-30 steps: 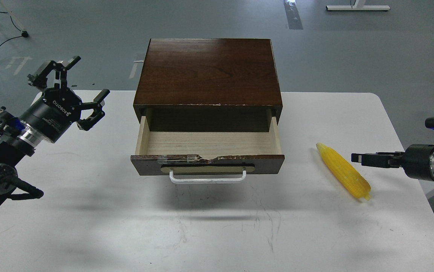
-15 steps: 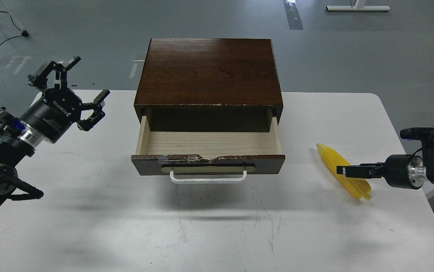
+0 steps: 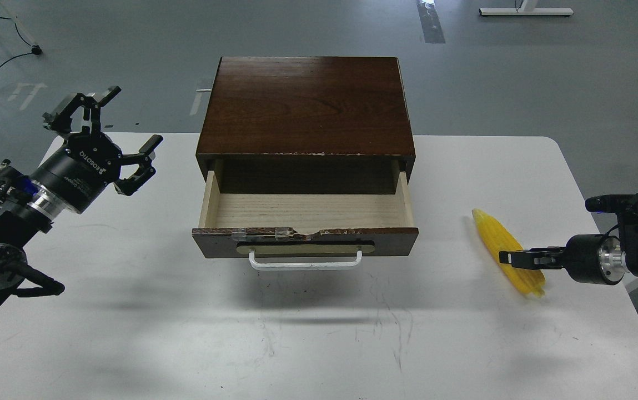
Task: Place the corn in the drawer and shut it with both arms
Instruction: 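Lift the corn cob with the right gripper over the drawer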
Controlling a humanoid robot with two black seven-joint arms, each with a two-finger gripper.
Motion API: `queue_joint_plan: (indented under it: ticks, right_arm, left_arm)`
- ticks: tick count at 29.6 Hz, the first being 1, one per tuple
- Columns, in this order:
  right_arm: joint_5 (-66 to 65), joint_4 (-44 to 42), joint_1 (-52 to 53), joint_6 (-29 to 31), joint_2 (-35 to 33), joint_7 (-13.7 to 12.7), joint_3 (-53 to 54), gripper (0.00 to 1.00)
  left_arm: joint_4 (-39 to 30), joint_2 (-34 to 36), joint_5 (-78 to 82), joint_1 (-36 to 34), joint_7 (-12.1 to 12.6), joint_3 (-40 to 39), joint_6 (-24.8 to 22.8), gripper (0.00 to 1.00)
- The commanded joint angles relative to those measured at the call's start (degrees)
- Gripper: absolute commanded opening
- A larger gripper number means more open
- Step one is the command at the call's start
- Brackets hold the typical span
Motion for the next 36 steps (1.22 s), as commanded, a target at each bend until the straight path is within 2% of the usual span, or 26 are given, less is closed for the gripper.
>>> queue_joint_plan:
  ticks: [1,5,7,10,12,17,24,30,36]
  right_arm:
    - [0.6,2.4,5.9,-0.1,-1.6,0.0,0.1,0.18]
    - [1.5,6.2,14.2,0.1,-4.1,0.0,0.0,0.18]
    - [5.7,9.9,22.2,0.6,-5.4,0.0,-0.8,0.18]
    - [9.3,12.8,29.7,0.7,-4.8,0.0,-4.7,0.18]
    - [12.7,14.3,40.6,0.7,-1.1,0.0,-12.0,0.18]
    - [14.0,15.6,52.4,0.6,8.9,0.0,-20.5,0.18]
    - [13.3,16.7,55.6,-0.5,20.7,0.0,-24.6,0.18]
    - [8.7,17.9,57.0,-5.9,26.8,0.0,-30.5,0.18]
    - [4.4,17.9,56.9,-10.6,29.9,0.0,-36.1,0.19]
  left_arm:
    - [-0.1,0.3,0.1,0.1,0.0,0.0,0.0,0.99]
    - [-0.1,0.5,0.1,0.2,0.0,-0.2,0.0,0.99]
    - [-0.2,0.5,0.1,0.2,0.0,-0.3,0.0,0.99]
    - [-0.2,0.5,0.1,0.2,0.0,-0.4,0.0,0.99]
    - [-0.2,0.5,0.1,0.2,0.0,-0.5,0.0,0.99]
    - [-0.2,0.7,0.0,0.2,0.0,-0.6,0.0,0.99]
    - [-1.4,1.1,0.1,0.2,0.0,-0.6,0.0,0.99]
    - [-1.4,1.3,0.1,0.2,0.0,-0.6,0.0,0.99]
    - [-1.4,1.3,0.1,0.2,0.0,-0.6,0.0,0.99]
